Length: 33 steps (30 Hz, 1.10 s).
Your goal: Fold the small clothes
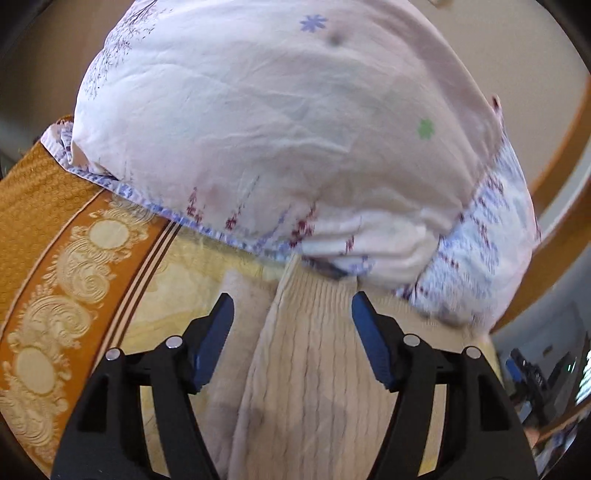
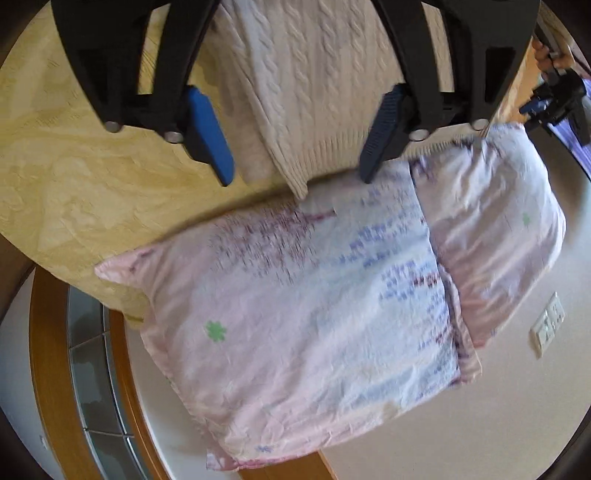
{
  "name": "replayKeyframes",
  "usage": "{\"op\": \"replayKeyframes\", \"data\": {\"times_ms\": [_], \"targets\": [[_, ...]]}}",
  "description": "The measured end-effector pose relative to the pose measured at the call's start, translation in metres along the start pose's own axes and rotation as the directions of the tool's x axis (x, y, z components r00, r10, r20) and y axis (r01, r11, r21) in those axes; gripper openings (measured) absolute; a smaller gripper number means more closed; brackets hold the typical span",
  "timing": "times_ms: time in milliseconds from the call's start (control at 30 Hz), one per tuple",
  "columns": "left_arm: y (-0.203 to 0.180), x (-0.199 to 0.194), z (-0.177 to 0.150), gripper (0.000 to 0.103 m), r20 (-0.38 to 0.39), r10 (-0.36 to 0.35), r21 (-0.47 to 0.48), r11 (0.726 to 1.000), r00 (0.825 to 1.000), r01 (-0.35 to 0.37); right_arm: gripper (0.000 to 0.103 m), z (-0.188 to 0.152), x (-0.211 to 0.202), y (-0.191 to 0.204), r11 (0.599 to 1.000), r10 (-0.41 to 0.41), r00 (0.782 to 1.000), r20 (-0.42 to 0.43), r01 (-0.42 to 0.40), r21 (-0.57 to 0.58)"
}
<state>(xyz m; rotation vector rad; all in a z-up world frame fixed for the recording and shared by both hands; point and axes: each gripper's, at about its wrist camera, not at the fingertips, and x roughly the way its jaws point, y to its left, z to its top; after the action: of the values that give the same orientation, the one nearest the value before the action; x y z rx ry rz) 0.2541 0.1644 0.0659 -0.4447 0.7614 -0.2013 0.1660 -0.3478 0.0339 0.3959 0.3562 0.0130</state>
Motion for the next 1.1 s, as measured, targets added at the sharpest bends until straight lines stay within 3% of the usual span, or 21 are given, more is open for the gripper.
{"op": "replayKeyframes", "data": {"times_ms": [167, 333, 500, 567, 667, 733, 800, 833, 1100], "targets": [[-0.001, -0.005, -0.021, 0.059, -0.061, 0.005, 0.050, 0.999, 0.998, -0.002, 0.046, -0.023, 0.001, -0.010, 0.999, 0.003, 0.995, -0.104, -0.007, -0.039], [0.007, -0.006, -0.038, 0.055, -0.102, 0.027, 0.069, 0.997, 0.994, -0.020, 0.042, -0.042, 0.000, -0.018, 0.997, -0.031, 0.988, -0.154, 0.021, -0.070], [0.015, -0.003, -0.050, 0.046, -0.137, 0.031, 0.061, 0.998, 0.990, -0.022, 0.032, -0.053, 0.004, -0.025, 0.998, -0.016, 0.980, -0.199, 0.003, -0.064], [0.015, -0.002, -0.054, 0.043, -0.139, 0.037, 0.072, 0.997, 0.990, -0.027, 0.030, -0.056, 0.004, -0.023, 0.996, -0.022, 0.980, -0.199, 0.006, -0.085], [0.014, -0.002, -0.056, 0.038, -0.138, 0.047, 0.090, 0.995, 0.989, -0.034, 0.019, -0.057, 0.004, -0.020, 0.995, -0.027, 0.980, -0.195, 0.008, -0.097], [0.014, -0.002, -0.057, 0.030, -0.144, 0.039, 0.089, 0.996, 0.989, -0.027, 0.014, -0.057, 0.002, -0.018, 0.994, -0.030, 0.982, -0.188, 0.010, -0.108], [0.015, 0.000, -0.059, 0.013, -0.165, 0.029, 0.087, 0.996, 0.986, -0.015, 0.012, -0.058, -0.001, -0.016, 0.993, -0.030, 0.984, -0.176, 0.010, -0.118], [0.016, 0.000, -0.060, 0.011, -0.172, 0.030, 0.087, 0.996, 0.985, -0.015, 0.011, -0.058, -0.002, -0.015, 0.993, -0.031, 0.985, -0.169, 0.011, -0.120], [0.023, -0.010, -0.057, 0.007, -0.177, -0.004, 0.063, 0.998, 0.984, 0.016, 0.010, -0.055, -0.021, -0.015, 0.996, -0.005, 0.991, -0.136, -0.007, -0.089]]}}
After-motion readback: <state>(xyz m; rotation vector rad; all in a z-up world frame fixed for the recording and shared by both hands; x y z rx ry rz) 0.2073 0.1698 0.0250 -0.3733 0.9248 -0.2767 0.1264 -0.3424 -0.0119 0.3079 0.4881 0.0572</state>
